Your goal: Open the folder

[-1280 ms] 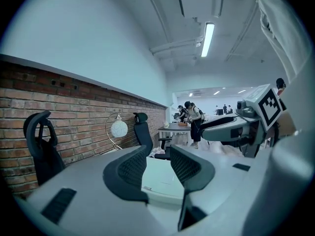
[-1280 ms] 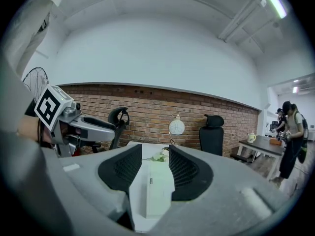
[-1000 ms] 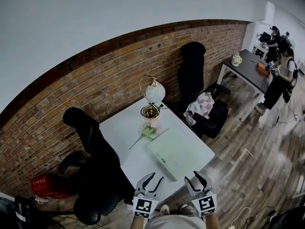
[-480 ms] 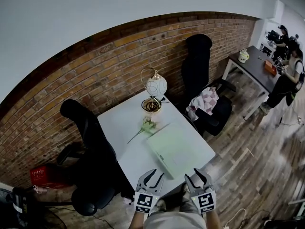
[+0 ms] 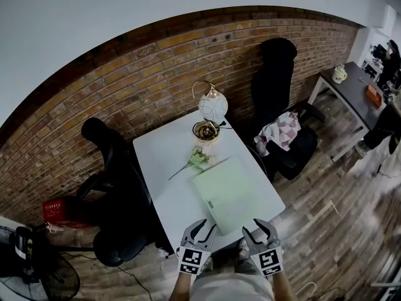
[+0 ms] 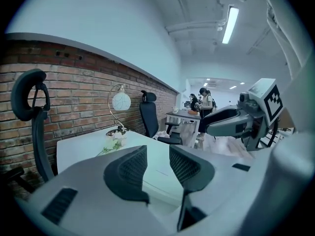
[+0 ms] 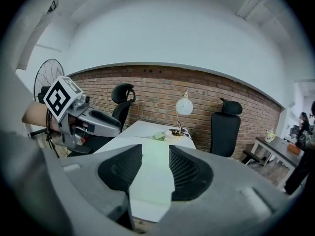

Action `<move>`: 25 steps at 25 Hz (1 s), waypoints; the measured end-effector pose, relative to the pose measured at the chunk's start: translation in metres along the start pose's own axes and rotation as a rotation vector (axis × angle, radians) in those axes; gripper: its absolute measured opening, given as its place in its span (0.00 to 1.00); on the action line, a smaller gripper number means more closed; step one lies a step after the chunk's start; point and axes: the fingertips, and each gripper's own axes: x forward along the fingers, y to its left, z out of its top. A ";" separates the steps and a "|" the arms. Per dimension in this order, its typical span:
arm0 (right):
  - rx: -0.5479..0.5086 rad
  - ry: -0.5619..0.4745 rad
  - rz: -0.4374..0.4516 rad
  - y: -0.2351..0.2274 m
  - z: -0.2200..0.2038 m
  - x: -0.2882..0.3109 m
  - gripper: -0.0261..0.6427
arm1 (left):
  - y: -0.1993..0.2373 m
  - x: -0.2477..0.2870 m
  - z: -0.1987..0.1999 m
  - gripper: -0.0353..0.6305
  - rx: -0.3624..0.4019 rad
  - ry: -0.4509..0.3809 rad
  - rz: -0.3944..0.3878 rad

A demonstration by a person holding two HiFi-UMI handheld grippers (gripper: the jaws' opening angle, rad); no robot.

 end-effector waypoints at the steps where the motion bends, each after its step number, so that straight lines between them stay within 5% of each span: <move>1: -0.002 0.004 0.014 -0.002 -0.002 0.003 0.30 | 0.000 0.003 -0.002 0.26 -0.007 0.005 0.011; 25: -0.115 0.106 0.311 0.013 -0.063 0.050 0.30 | 0.007 0.024 -0.086 0.26 -0.190 0.118 0.223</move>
